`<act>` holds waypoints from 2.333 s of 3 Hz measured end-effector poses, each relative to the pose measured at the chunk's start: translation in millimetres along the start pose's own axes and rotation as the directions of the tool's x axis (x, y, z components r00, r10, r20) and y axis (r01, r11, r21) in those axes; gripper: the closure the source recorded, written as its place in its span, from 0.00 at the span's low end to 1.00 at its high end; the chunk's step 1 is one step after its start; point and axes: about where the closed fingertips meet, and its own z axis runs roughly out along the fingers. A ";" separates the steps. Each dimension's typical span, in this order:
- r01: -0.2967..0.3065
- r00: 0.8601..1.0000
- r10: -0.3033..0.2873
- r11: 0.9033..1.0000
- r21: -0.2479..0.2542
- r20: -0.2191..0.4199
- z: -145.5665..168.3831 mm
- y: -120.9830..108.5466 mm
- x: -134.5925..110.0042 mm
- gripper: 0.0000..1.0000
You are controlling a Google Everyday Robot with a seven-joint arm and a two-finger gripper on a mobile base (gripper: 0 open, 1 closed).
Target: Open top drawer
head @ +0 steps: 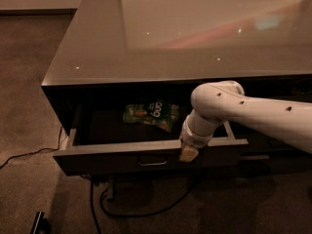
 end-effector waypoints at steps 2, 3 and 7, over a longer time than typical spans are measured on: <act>0.000 1.000 0.000 1.000 0.000 0.000 0.0 0.0 0.0 0.12; 0.001 1.000 -0.001 1.000 0.004 0.001 1.2 3.1 2.1 0.00; 0.087 0.996 -0.087 0.978 0.192 -0.006 -74.5 8.5 -35.4 0.00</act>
Offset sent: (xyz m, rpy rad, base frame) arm 0.0000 0.0000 0.0000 0.0000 0.0000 0.0000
